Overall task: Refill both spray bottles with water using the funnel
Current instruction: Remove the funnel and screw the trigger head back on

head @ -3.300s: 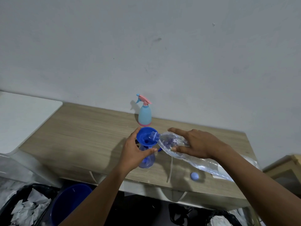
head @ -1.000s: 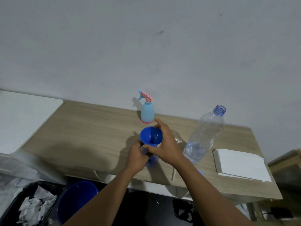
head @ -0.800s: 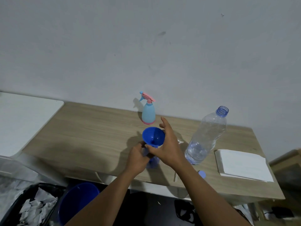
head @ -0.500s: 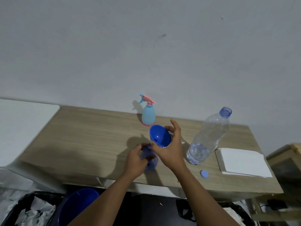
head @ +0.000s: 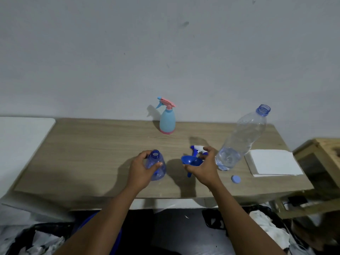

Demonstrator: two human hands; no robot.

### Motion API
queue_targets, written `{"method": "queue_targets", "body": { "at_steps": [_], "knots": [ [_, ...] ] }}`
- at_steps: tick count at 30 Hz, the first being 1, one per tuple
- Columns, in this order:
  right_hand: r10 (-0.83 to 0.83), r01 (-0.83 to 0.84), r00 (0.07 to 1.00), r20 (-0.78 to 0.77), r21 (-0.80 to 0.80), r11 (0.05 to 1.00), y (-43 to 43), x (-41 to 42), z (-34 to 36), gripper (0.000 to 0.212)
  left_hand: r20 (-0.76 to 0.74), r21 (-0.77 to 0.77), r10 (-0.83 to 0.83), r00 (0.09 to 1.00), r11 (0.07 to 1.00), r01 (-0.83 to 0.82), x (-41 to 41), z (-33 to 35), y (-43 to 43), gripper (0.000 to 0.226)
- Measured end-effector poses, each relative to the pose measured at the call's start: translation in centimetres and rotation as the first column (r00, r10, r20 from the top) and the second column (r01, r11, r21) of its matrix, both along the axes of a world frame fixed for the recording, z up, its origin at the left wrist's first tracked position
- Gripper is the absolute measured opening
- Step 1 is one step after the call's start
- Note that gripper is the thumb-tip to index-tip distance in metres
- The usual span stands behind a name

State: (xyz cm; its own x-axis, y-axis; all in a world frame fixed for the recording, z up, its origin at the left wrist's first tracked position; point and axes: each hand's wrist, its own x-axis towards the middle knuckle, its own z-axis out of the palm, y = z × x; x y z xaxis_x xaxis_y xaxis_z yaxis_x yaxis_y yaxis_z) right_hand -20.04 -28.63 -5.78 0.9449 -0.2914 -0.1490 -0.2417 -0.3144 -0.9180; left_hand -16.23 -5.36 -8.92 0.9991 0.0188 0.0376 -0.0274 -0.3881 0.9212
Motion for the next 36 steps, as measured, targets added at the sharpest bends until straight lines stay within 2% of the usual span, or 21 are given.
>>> {"method": "queue_targets", "body": {
  "at_steps": [5,8,11,16,19,23,27,29,33,36],
  "knots": [
    [0.040,-0.046,0.995,-0.094,-0.065,0.997,0.4,0.5,-1.6,0.095,0.011,-0.011,-0.016,1.000,1.000,0.016,0.3,-0.4,0.2,0.046],
    [0.075,-0.102,0.983,-0.169,-0.154,0.983,0.5,0.8,-2.0,0.091,0.010,-0.012,-0.029,1.000,0.999,0.030,0.5,-0.5,0.3,0.048],
    [0.065,-0.103,0.982,-0.179,-0.218,0.971,0.3,1.0,-2.2,0.087,0.009,-0.020,-0.033,0.999,0.999,0.033,0.7,-0.7,0.4,0.048],
    [0.053,-0.109,0.974,-0.220,-0.250,0.962,0.0,1.1,-2.0,0.094,0.015,-0.042,-0.033,0.999,0.999,0.034,0.6,-0.7,0.4,0.047],
    [0.087,-0.152,0.969,-0.230,-0.280,0.948,0.0,1.4,-2.0,0.085,0.035,-0.044,-0.033,0.999,0.998,0.035,0.5,-0.5,0.2,0.047],
    [0.168,-0.308,0.932,-0.322,-0.457,0.834,0.5,2.0,-1.7,0.069,0.041,-0.032,-0.043,0.998,0.998,0.045,0.6,-0.4,0.3,0.048],
    [0.220,-0.463,0.875,-0.432,-0.612,0.641,1.6,2.9,-2.0,0.070,0.037,-0.028,-0.046,0.998,0.998,0.047,0.6,-0.4,0.3,0.049],
    [0.226,-0.497,0.857,-0.462,-0.628,0.599,2.0,3.1,-2.6,0.069,0.035,-0.022,-0.047,0.998,0.999,0.048,0.6,-0.3,0.3,0.049],
    [0.242,-0.501,0.854,-0.460,-0.604,0.620,2.3,3.2,-4.2,0.074,0.025,-0.025,-0.045,0.999,0.999,0.046,0.6,-0.4,0.3,0.050],
    [0.262,-0.478,0.869,-0.420,-0.571,0.668,2.1,2.9,-4.8,0.086,0.033,-0.021,-0.048,0.998,0.999,0.049,0.6,-0.3,0.3,0.049]
  ]
}}
